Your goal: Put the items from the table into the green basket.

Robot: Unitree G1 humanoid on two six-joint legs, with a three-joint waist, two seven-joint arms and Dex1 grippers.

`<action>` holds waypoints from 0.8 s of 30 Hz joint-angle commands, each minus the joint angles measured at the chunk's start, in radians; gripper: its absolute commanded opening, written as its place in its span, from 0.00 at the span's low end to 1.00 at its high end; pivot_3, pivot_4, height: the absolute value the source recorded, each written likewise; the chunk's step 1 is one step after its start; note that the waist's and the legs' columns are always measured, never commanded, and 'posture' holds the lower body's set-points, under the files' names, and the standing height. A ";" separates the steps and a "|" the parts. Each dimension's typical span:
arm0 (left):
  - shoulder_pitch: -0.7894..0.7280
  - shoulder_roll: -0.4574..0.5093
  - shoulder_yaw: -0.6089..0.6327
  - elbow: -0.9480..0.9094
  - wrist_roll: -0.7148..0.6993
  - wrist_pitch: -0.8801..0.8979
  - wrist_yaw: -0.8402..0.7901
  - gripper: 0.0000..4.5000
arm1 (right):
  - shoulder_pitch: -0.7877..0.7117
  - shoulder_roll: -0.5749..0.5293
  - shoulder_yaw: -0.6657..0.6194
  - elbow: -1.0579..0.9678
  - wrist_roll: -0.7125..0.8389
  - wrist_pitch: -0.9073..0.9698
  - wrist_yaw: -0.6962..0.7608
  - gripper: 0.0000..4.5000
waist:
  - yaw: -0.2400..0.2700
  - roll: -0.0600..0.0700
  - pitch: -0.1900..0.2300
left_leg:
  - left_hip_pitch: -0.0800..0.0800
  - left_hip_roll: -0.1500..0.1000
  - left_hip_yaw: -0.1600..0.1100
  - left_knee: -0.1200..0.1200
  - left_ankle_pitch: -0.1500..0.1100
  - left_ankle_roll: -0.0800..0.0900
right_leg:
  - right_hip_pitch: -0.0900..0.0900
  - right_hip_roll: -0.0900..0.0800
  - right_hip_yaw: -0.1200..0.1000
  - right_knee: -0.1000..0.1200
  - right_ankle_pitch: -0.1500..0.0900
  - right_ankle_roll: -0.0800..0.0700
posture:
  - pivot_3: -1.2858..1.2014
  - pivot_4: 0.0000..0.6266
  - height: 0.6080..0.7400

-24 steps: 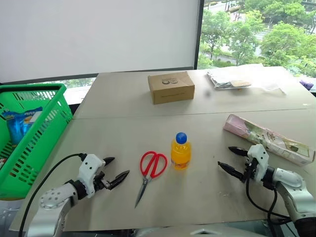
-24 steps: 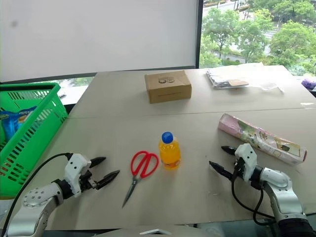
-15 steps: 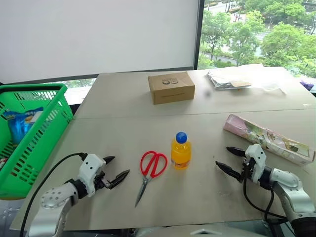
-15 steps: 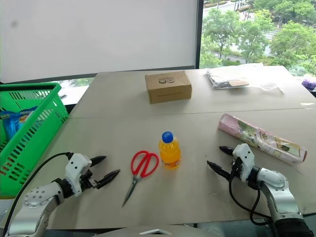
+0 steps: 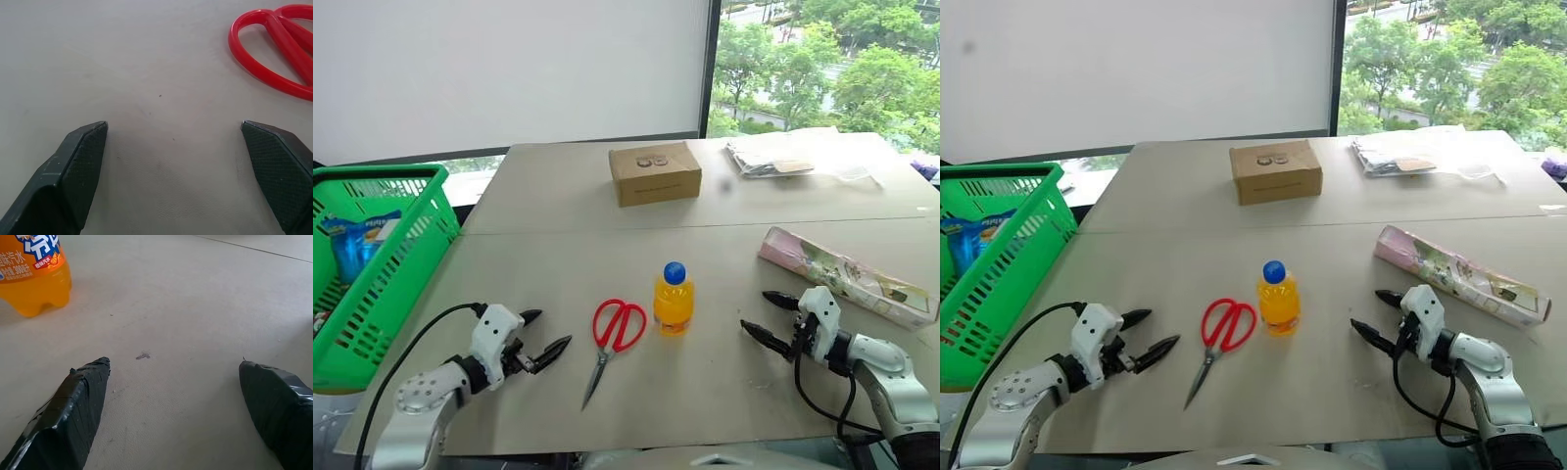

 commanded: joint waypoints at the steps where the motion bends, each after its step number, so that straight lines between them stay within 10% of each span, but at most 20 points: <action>1: -0.023 -0.005 0.015 -0.034 -0.007 0.007 0.019 1.00 | 0.005 0.000 -0.012 -0.052 0.028 -0.006 0.014 1.00 | 0.001 0.000 0.000 | 0.000 0.000 0.000 0.000 0.000 0.000 | 0.000 0.000 0.000 0.000 0.000 0.000 | 0.50 0.00 1.00; 24: -0.199 -0.048 -0.211 -0.171 0.065 0.248 0.098 1.00 | 0.006 -0.223 -0.065 -0.458 0.321 0.210 0.262 1.00 | -0.004 -0.006 0.013 | -0.004 0.000 0.001 -0.001 -0.001 0.001 | -0.002 0.000 0.000 -0.003 0.002 0.002 | 0.47 0.00 1.00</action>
